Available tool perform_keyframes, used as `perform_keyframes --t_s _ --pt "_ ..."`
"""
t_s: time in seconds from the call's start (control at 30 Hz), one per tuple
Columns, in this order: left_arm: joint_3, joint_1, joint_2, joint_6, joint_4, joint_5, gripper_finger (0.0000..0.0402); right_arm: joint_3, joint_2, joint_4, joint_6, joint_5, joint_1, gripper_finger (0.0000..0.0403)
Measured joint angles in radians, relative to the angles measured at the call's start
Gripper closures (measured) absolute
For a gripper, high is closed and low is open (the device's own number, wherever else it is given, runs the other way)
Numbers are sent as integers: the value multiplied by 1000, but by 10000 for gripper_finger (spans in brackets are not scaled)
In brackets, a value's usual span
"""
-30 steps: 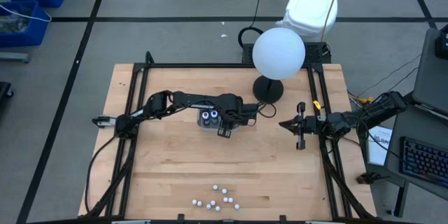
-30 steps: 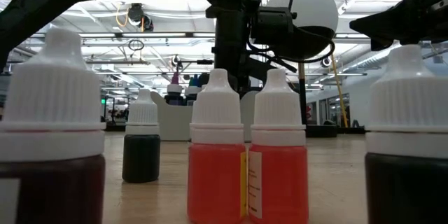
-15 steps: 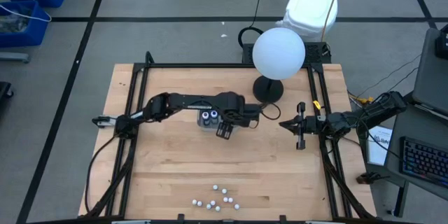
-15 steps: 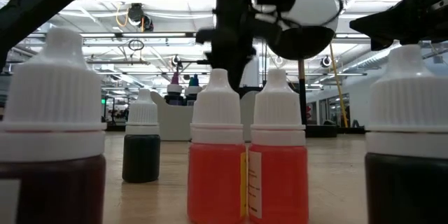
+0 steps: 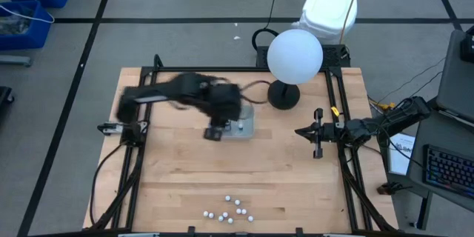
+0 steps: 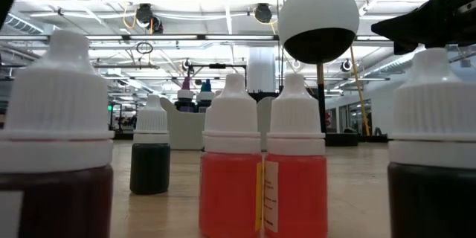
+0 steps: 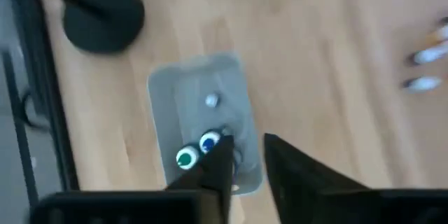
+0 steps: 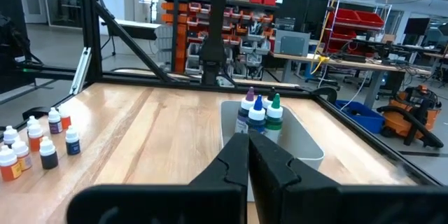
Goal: Pick & Place food coloring
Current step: Put the small blue food coloring bottle into the gray bin
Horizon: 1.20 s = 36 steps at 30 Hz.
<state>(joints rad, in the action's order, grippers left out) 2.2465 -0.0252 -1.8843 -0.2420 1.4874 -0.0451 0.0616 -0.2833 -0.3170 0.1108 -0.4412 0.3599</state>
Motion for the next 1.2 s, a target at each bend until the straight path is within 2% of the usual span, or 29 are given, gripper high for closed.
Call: perform_keyframes --t_s 0.13,0.27,0.37,0.53,0.73,0.83,0.97,1.2 --pt "-163 -30 214 -30 -181 63 391 0 -2 1 -7 0 0 403" --pt "-454 -61 448 28 -510 54 391 0 -2 1 -17 0 0 403" --pt "-721 -100 620 105 -755 -29 397 0 -2 2 -17 0 0 403" --pt "-1161 -165 890 155 -1029 -174 394 0 -2 9 -20 -1 0 403" --pt "-1587 -244 1140 138 -1396 -203 396 0 -2 19 -20 -2 0 403" --pt "-1742 -250 1230 136 -1541 -248 397 0 -5 29 -20 -2 0 403" --pt "-1900 -250 1298 97 -1693 -244 396 0 -10 33 -21 -3 0 403" --pt "-1998 -252 1391 113 -1728 -238 398 0 -21 46 -21 -3 0 403"
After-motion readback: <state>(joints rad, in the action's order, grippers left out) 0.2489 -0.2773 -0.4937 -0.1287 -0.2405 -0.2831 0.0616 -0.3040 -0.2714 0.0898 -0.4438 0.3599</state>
